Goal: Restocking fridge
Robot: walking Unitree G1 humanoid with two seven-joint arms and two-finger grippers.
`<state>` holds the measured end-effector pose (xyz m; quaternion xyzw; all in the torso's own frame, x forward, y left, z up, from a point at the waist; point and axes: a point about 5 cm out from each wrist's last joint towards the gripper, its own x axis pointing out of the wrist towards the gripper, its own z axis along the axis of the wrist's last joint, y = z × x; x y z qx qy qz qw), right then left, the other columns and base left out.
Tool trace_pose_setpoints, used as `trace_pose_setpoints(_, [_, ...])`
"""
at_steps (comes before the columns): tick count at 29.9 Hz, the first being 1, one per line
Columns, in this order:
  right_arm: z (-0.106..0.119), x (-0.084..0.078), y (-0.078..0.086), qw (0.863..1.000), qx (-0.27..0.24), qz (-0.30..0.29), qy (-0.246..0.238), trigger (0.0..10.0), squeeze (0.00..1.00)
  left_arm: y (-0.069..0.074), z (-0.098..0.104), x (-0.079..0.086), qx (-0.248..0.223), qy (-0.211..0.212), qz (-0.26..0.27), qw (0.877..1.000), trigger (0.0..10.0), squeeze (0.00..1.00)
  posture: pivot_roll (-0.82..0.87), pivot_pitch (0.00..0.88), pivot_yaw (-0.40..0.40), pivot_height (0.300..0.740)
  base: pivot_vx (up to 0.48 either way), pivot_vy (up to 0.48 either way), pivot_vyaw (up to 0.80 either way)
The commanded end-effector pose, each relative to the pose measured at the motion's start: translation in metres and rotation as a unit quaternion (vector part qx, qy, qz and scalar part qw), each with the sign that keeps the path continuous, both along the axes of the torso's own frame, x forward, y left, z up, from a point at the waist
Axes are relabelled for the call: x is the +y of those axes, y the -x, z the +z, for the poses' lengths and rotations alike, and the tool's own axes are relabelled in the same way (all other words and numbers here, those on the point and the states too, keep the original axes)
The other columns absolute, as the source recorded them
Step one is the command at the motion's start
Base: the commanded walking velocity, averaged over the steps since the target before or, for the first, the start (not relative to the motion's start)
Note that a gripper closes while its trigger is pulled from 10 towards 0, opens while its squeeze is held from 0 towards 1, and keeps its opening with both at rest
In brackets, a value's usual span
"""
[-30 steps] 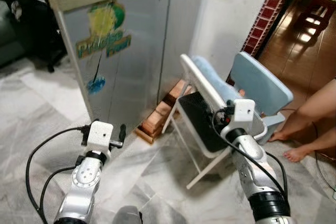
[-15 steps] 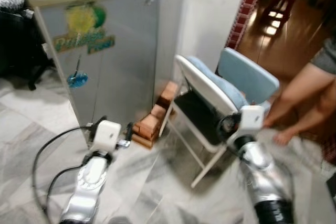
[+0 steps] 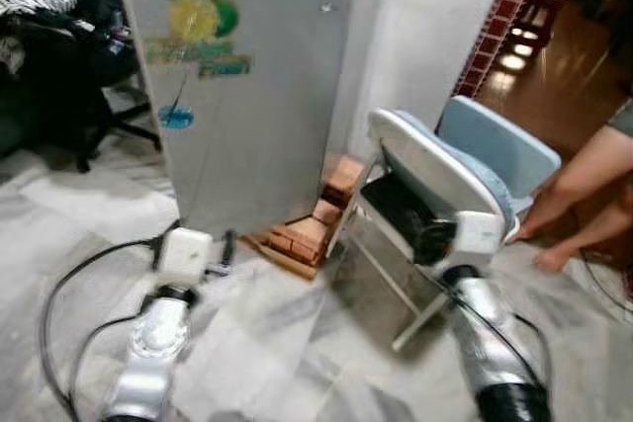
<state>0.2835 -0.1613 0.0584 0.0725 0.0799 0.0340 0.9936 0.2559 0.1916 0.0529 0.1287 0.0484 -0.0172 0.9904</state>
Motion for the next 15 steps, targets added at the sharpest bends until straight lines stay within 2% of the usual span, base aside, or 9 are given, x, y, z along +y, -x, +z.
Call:
trace_pose_setpoints(1, [0.0023,-0.0098,-0.0003,1.000,-0.002,-0.017,0.010,10.0,0.00,-0.0022,0.0012,-0.0106,-0.003,0.011,-0.011,1.000,10.0,0.00,0.07,0.000,-0.058,0.740,0.000,0.480,0.00])
trace_pose_setpoints(3, [0.0024,-0.0082,-0.0004,1.000,-0.005,-0.018,0.020,10.0,0.00,-0.0025,0.0017,-0.0099,-0.005,0.012,-0.010,1.000,10.0,0.00,0.07,0.000,-0.060,0.740,0.000,0.480,0.00])
trace_pose_setpoints(4, [-0.0001,-0.0072,0.0004,1.000,0.010,-0.014,0.006,10.0,0.00,-0.0026,0.0019,-0.0100,-0.005,0.012,-0.010,1.000,10.0,0.00,0.07,0.000,-0.064,0.740,0.000,0.480,0.00])
trace_pose_setpoints(7, [0.0012,-0.0091,0.0009,0.999,0.004,-0.014,-0.031,10.0,0.00,-0.0020,0.0017,-0.0106,-0.006,0.012,-0.014,1.000,10.0,0.00,0.07,0.000,-0.064,0.740,0.000,0.480,0.00])
trace_pose_setpoints(10, [0.0035,-0.0122,0.0009,0.999,-0.012,-0.016,-0.031,10.0,0.00,0.0000,-0.0004,-0.0104,-0.002,0.015,-0.012,1.000,10.0,0.00,0.07,0.000,-0.059,0.740,0.000,0.480,0.00])
trace_pose_setpoints(13, [0.0005,-0.0131,0.0010,0.999,0.002,-0.024,-0.024,10.0,0.00,-0.0002,-0.0008,-0.0097,0.000,0.016,-0.012,1.000,10.0,0.00,0.07,0.000,-0.056,0.740,0.000,0.480,0.00])
trace_pose_setpoints(15, [-0.0009,-0.0136,0.0012,0.999,0.005,-0.029,-0.029,10.0,0.00,-0.0018,-0.0003,-0.0084,0.001,0.017,-0.008,1.000,10.0,0.00,0.07,0.000,-0.054,0.740,0.000,0.480,-0.80])
